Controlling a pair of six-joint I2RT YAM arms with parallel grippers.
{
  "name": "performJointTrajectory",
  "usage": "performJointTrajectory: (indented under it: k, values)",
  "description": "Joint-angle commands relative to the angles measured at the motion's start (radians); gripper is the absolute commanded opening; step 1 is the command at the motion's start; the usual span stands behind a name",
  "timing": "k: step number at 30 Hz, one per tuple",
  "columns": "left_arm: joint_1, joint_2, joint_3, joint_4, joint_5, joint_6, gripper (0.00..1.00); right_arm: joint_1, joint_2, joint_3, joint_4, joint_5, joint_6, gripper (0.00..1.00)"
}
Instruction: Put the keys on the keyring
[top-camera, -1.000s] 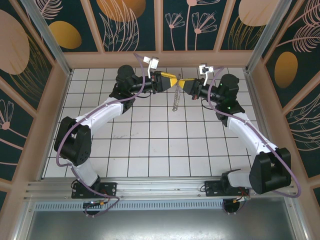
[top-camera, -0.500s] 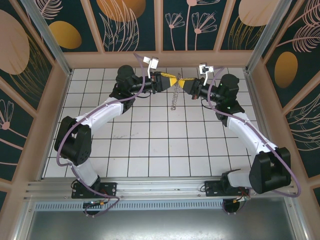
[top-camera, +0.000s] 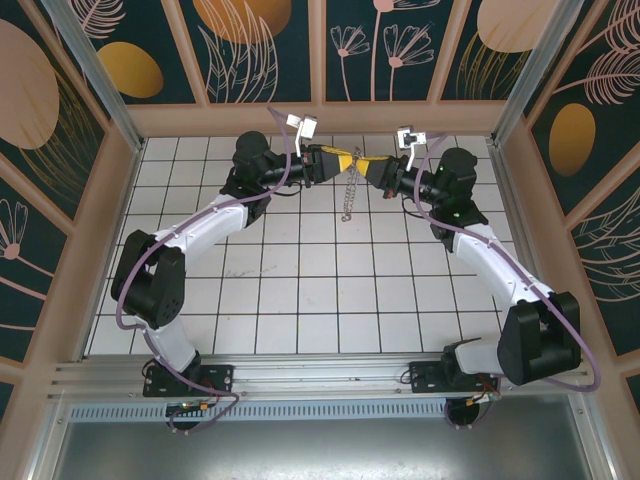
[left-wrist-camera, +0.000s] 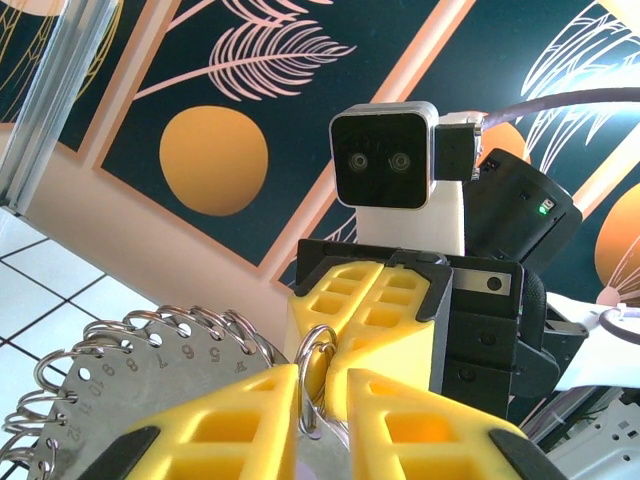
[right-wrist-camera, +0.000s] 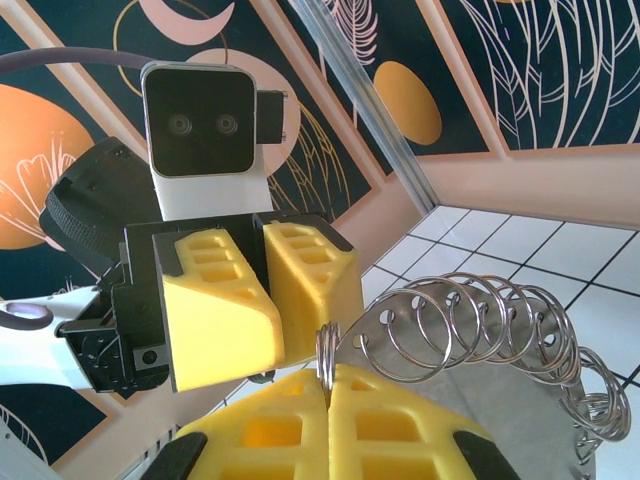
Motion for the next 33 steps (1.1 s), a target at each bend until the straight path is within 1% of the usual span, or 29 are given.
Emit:
performJointTrajectory:
  k: [1,4,6,8,10,12,17,18,21,22,23,25,27,29,33]
  values:
    - [-0.017,0.008,0.006,0.060,0.070,-0.007,0.19,0.006,0.011,0.043,0.068,0.003,0.013,0.00]
    - [-0.019,0.013,0.006,0.060,0.074,-0.007,0.21,0.006,0.014,0.043,0.077,-0.004,0.019,0.00]
    - [-0.022,0.019,0.009,0.055,0.076,-0.007,0.28,0.006,0.014,0.043,0.083,-0.012,0.022,0.00]
    - [-0.022,0.026,0.010,0.053,0.076,-0.008,0.29,0.007,0.014,0.041,0.084,-0.012,0.022,0.00]
    - [-0.023,0.027,0.009,0.053,0.070,-0.006,0.29,0.007,0.013,0.042,0.082,-0.011,0.021,0.00]
    - [-0.023,0.028,0.009,0.053,0.070,-0.004,0.25,0.007,0.011,0.040,0.078,-0.009,0.019,0.00]
    - [-0.023,0.028,0.011,0.052,0.072,-0.004,0.22,0.007,0.015,0.041,0.083,-0.012,0.022,0.00]
    - [-0.023,0.030,0.012,0.046,0.072,-0.005,0.24,0.007,0.017,0.041,0.085,-0.017,0.024,0.00]
    - [-0.023,0.035,0.017,0.028,0.069,0.003,0.38,0.009,0.020,0.045,0.088,-0.026,0.025,0.00]
    - [-0.023,0.037,0.019,0.019,0.064,0.011,0.40,0.009,0.020,0.045,0.088,-0.026,0.026,0.00]
    - [-0.023,0.037,0.019,0.013,0.060,0.014,0.40,0.009,0.019,0.045,0.086,-0.025,0.024,0.00]
    - [-0.023,0.038,0.021,0.014,0.059,0.015,0.38,0.009,0.017,0.044,0.081,-0.022,0.021,0.00]
    - [-0.024,0.038,0.023,0.014,0.058,0.016,0.32,0.009,0.017,0.046,0.076,-0.020,0.018,0.00]
    - [-0.024,0.037,0.023,0.014,0.056,0.016,0.30,0.009,0.016,0.046,0.071,-0.020,0.015,0.00]
    - [-0.022,0.032,0.022,0.017,0.048,0.019,0.16,0.008,0.013,0.044,0.060,-0.016,0.007,0.00]
